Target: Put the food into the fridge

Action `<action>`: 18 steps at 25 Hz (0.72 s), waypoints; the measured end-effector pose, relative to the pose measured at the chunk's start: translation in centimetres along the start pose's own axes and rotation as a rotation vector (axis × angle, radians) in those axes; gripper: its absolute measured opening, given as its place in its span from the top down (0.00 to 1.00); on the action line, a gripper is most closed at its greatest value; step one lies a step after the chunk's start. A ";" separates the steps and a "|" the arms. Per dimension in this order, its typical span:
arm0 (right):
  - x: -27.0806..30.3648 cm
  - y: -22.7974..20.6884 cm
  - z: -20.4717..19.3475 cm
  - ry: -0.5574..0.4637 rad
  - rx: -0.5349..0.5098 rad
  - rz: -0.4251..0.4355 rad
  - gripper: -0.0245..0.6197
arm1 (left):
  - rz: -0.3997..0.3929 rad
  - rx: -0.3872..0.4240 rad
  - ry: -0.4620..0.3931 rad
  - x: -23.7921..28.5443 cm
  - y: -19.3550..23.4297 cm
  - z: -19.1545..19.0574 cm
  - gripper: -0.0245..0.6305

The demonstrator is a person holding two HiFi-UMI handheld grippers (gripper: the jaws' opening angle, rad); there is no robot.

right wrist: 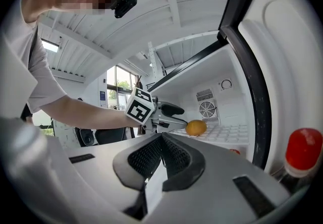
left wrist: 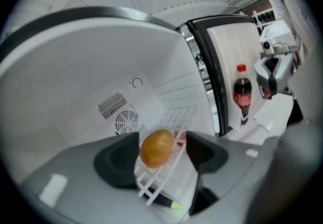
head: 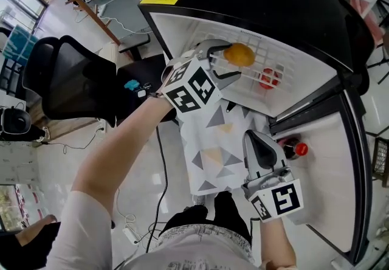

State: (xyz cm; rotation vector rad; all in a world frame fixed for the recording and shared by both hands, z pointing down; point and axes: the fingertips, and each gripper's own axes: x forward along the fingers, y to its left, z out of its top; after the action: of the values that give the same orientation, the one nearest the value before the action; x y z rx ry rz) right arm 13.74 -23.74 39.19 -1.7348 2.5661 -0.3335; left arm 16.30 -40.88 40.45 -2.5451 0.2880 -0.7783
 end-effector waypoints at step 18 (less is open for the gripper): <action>-3.6 2.5 3.8 -0.033 -0.064 -0.040 0.98 | 0.177 -0.212 -0.243 -12.8 -3.4 4.6 0.78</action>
State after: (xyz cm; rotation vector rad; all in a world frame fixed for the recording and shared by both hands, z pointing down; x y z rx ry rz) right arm 13.29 -20.17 34.69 -1.7986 2.5493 -0.2235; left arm 8.73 -32.09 32.63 -2.7301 0.5304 -0.3840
